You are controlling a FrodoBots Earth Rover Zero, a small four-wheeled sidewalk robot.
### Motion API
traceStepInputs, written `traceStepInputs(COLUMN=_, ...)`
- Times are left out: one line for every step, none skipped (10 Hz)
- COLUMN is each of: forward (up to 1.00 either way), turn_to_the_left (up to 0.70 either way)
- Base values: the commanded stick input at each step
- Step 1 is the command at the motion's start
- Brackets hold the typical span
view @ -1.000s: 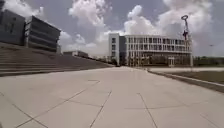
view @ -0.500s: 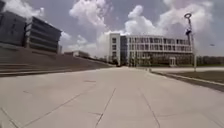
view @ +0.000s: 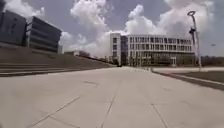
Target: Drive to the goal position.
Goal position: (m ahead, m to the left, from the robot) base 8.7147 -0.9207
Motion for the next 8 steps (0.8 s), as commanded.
traceStepInputs(forward=0.7, turn_to_the_left=0.01)
traceStepInputs(forward=0.7, turn_to_the_left=0.01)
traceStepInputs(forward=0.7, turn_to_the_left=0.01)
traceStepInputs(forward=0.7, turn_to_the_left=0.01)
traceStepInputs(forward=0.7, turn_to_the_left=0.01)
traceStepInputs(forward=0.7, turn_to_the_left=0.01)
traceStepInputs(forward=0.7, turn_to_the_left=0.01)
traceStepInputs(forward=0.7, turn_to_the_left=0.01)
